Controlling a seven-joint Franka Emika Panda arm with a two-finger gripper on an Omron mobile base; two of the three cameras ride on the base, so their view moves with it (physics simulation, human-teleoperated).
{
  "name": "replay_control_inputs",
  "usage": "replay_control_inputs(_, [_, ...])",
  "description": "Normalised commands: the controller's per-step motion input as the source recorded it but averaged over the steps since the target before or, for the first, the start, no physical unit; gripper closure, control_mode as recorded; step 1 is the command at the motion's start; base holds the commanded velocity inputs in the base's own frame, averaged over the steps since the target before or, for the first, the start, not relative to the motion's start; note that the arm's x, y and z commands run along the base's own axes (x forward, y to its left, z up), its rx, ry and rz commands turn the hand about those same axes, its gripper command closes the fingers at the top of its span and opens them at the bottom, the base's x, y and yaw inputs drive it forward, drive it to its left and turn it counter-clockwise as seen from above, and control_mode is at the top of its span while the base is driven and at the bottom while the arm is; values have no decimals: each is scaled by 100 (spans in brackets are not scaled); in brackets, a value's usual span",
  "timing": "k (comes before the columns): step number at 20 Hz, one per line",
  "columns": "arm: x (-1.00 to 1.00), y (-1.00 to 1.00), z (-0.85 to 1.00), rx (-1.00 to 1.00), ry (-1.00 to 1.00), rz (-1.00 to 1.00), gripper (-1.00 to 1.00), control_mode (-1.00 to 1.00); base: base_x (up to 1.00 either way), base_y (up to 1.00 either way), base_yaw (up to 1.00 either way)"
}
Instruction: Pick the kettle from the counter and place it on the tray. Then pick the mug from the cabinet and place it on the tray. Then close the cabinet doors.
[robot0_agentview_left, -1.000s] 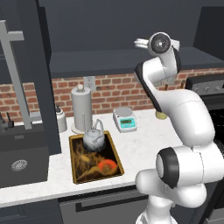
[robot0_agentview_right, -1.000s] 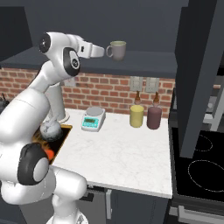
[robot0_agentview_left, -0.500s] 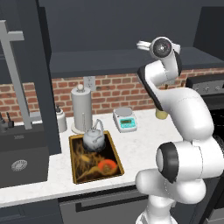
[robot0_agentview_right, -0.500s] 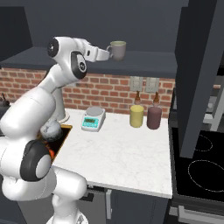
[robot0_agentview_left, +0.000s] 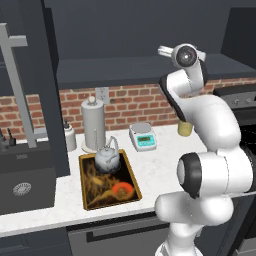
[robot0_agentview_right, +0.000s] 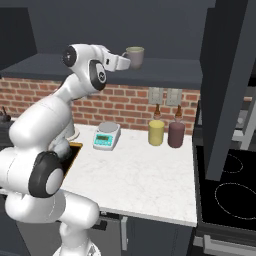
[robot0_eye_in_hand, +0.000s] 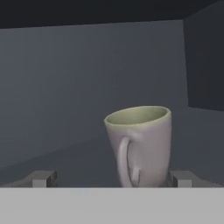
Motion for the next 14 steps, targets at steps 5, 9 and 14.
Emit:
replay_control_inputs(5, [19,-17,-1,1,-1,0,-100,-100,0,0,0])
replay_control_inputs(9, [7,-20,0,1,0,0,-100,-100,0,0,0])
replay_control_inputs(14, [3,-14,-1,0,0,0,-100,-100,0,0,0])
